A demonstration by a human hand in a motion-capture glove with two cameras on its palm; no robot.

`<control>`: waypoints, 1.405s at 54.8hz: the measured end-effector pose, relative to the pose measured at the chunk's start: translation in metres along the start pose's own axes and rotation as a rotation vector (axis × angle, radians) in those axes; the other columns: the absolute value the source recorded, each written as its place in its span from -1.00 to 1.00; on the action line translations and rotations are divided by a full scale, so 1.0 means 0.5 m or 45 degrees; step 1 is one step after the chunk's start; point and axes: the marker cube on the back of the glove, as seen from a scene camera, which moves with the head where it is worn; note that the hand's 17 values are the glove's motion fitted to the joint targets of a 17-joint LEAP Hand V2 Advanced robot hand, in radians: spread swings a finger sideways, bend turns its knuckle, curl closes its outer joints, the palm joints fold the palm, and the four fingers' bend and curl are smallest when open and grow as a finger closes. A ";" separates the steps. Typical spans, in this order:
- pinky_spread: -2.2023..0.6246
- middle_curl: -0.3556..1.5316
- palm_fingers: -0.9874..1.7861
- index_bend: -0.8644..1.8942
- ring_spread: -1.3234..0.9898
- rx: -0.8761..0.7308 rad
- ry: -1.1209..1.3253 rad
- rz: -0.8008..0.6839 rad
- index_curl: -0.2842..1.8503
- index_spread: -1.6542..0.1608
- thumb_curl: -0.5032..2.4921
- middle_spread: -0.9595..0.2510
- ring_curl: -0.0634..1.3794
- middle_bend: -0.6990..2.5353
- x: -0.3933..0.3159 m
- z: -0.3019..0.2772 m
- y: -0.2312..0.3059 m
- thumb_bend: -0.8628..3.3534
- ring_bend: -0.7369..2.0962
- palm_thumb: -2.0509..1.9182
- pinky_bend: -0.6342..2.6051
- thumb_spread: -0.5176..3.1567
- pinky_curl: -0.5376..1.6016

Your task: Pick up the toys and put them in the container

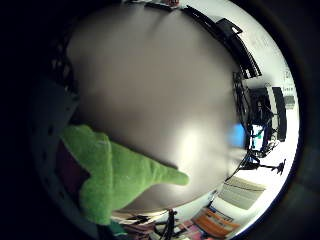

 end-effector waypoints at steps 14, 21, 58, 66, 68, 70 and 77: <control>0.32 -0.04 0.53 -0.19 -0.13 -0.022 -0.097 0.012 -0.60 0.54 -0.28 0.06 0.04 -0.03 -0.021 -0.058 -0.044 -0.52 0.39 0.30 0.03 -0.17 -0.10; 0.31 0.04 0.53 -0.13 -0.15 0.063 -0.132 0.008 -0.57 0.50 -0.24 0.10 0.04 0.02 -0.020 -0.181 -0.061 -0.54 0.39 0.32 0.03 -0.23 -0.09; 0.29 0.22 0.47 -0.07 -0.16 0.230 0.199 -0.079 -0.43 0.42 -0.11 0.19 0.02 0.04 -0.226 -0.657 -0.176 -0.59 0.43 0.35 0.06 -0.34 -0.04; 0.29 0.24 0.47 -0.08 -0.16 0.227 0.156 -0.162 -0.40 0.41 -0.09 0.19 0.01 0.04 -0.358 -0.648 -0.225 -0.60 0.44 0.35 0.06 -0.35 -0.04; 0.29 0.24 0.47 -0.09 -0.17 0.216 0.141 -0.181 -0.39 0.41 -0.08 0.19 0.01 0.03 -0.392 -0.638 -0.238 -0.60 0.44 0.34 0.06 -0.35 -0.04; 0.29 0.25 0.47 -0.09 -0.16 0.205 0.122 -0.202 -0.38 0.41 -0.08 0.19 0.01 0.03 -0.428 -0.625 -0.250 -0.60 0.44 0.34 0.06 -0.35 -0.04; 0.29 0.27 0.47 -0.11 -0.16 0.144 0.101 -0.302 -0.35 0.40 -0.07 0.19 0.01 0.02 -0.540 -0.582 -0.277 -0.60 0.44 0.34 0.06 -0.35 -0.04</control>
